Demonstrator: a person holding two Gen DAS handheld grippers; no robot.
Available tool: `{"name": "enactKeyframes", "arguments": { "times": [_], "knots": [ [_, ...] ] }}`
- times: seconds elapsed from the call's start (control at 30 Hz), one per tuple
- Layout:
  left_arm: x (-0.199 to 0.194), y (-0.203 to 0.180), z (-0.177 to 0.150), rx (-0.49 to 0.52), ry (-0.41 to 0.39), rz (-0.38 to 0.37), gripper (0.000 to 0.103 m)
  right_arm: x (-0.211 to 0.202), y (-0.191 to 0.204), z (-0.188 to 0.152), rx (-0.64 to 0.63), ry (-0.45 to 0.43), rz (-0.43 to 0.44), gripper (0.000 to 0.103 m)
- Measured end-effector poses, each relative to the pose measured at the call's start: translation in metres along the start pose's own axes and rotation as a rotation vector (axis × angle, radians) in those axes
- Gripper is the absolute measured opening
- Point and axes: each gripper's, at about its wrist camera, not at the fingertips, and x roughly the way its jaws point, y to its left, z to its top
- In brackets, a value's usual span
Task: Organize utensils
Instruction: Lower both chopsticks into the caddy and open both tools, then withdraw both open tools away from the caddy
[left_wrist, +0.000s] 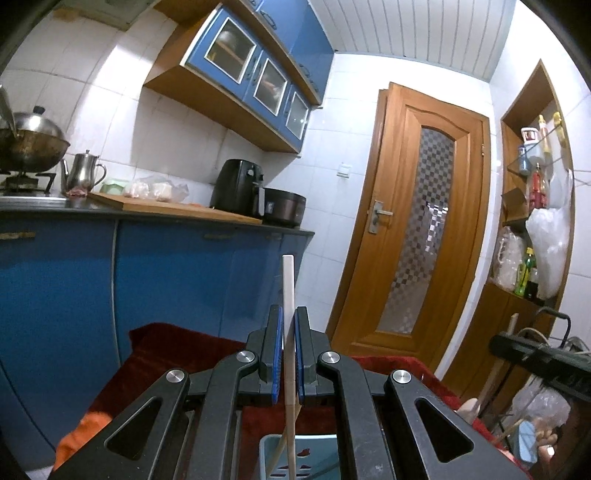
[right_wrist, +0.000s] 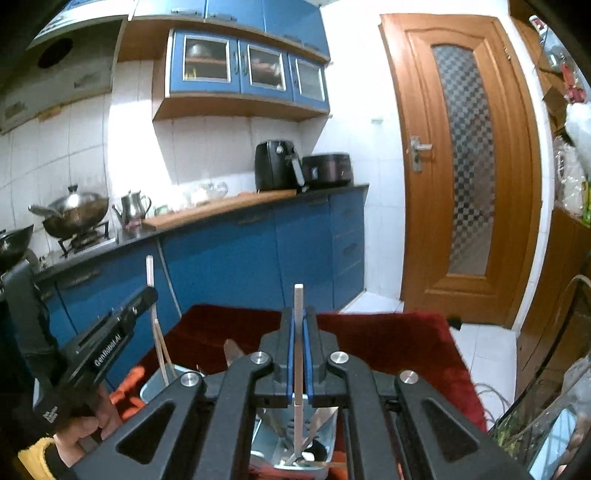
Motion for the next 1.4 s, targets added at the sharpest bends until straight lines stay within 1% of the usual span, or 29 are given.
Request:
{"name": "enactKeyframes", "arguments": {
  "times": [0.13, 0.2, 0.27, 0.3, 0.33, 0.4, 0.73, 1.07, 1.27, 1.4],
  "knots": [
    [-0.001, 0.000, -0.003, 0.004, 0.017, -0.011, 0.006, 0.012, 0.003, -0.010, -0.011, 0.052, 0.019, 0.006],
    [0.001, 0.001, -0.005, 0.002, 0.041, -0.025, 0.006, 0.016, 0.002, -0.014, -0.005, 0.072, 0.027, 0.006],
    [0.000, 0.001, -0.007, -0.001, 0.067, -0.038, 0.006, 0.017, 0.000, -0.018, 0.017, 0.086, 0.034, 0.009],
    [-0.001, 0.000, -0.008, 0.002, 0.072, -0.042, 0.007, 0.015, -0.002, -0.019, 0.032, 0.087, 0.045, 0.015],
    [-0.004, -0.001, -0.008, 0.010, 0.078, -0.047, 0.007, 0.013, -0.003, -0.019, 0.044, 0.083, 0.055, 0.024],
    [-0.007, -0.003, -0.007, 0.021, 0.082, -0.052, 0.010, 0.007, -0.004, -0.018, 0.057, 0.066, 0.065, 0.029],
    [-0.043, -0.010, 0.006, 0.001, 0.118, -0.081, 0.011, -0.032, 0.003, -0.009, 0.070, -0.002, 0.084, 0.029],
    [-0.088, -0.022, 0.013, 0.032, 0.148, -0.080, 0.011, -0.079, 0.018, -0.011, 0.068, -0.035, 0.114, 0.029],
    [-0.119, -0.024, 0.014, 0.036, 0.161, -0.092, 0.011, -0.108, 0.027, -0.019, 0.064, -0.044, 0.126, 0.029],
    [-0.139, -0.025, 0.010, 0.052, 0.177, -0.082, 0.011, -0.124, 0.034, -0.029, 0.054, -0.039, 0.123, 0.029]
  ]
}}
